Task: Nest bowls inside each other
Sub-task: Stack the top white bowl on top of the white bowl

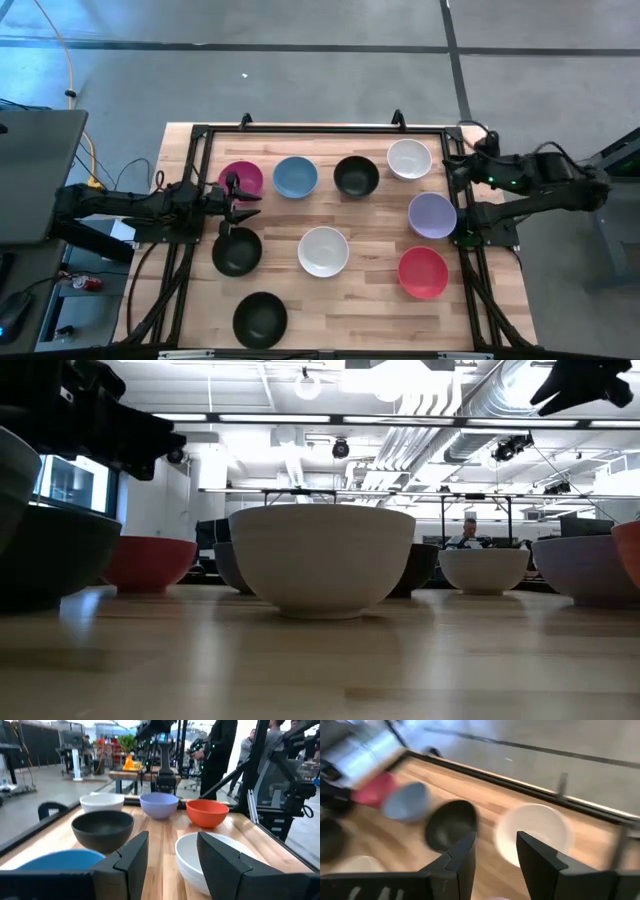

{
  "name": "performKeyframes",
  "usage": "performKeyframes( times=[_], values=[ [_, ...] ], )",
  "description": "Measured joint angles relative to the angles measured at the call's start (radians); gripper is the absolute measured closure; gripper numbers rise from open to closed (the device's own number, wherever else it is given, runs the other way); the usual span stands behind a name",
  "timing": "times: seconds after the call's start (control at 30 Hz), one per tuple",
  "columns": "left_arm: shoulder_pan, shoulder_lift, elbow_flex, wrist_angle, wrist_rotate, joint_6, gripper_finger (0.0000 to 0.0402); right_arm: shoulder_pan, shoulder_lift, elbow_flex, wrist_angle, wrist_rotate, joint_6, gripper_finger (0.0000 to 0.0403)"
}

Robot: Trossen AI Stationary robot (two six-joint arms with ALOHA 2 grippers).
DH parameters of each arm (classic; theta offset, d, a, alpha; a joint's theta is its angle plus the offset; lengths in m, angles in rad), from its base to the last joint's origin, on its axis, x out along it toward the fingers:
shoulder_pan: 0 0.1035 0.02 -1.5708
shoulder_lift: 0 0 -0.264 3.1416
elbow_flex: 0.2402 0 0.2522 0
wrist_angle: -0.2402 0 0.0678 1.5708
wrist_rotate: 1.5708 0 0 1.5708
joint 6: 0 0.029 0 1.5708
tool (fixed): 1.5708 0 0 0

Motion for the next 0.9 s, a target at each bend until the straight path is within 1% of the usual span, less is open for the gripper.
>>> performKeyframes(
  times=[0.07, 0.17, 0.23, 0.27, 0.43, 0.5, 0.63, 0.77, 0.9],
  values=[
    [0.000, 0.027, 0.000, 0.000, 0.000, -0.018, 0.0243, -0.043, 0.069, 0.049, -0.080, 0.004, 0.011, 0.0269],
    [0.000, 0.061, 0.000, 0.000, 0.000, -0.041, 0.0243, -0.146, 0.157, 0.118, -0.186, 0.007, 0.023, 0.0269],
    [0.000, 0.079, 0.000, 0.000, 0.000, -0.044, 0.0243, -0.231, 0.205, 0.152, -0.209, -0.027, 0.011, 0.0269],
    [0.000, 0.086, 0.000, 0.004, 0.000, -0.045, 0.0243, -0.275, 0.224, 0.164, -0.209, -0.062, -0.011, 0.0269],
    [0.000, 0.107, 0.000, 0.028, 0.000, -0.046, 0.0243, -0.515, 0.336, 0.190, -0.171, -0.269, -0.177, 0.0269],
    [0.000, 0.107, 0.000, 0.030, 0.000, -0.045, 0.0243, -0.609, 0.385, 0.190, -0.141, -0.336, -0.251, 0.0269],
    [0.000, 0.107, 0.000, 0.030, 0.000, -0.046, 0.0243, -0.781, 0.486, 0.190, -0.049, -0.431, -0.369, 0.0269],
    [0.000, 0.107, 0.000, 0.030, 0.001, -0.056, 0.0243, -0.929, 0.589, 0.190, 0.023, -0.525, -0.441, 0.0269],
    [0.000, 0.107, 0.000, 0.021, 0.004, -0.070, 0.0243, -1.041, 0.696, 0.190, 0.023, -0.538, -0.503, 0.0269]
  ],
)
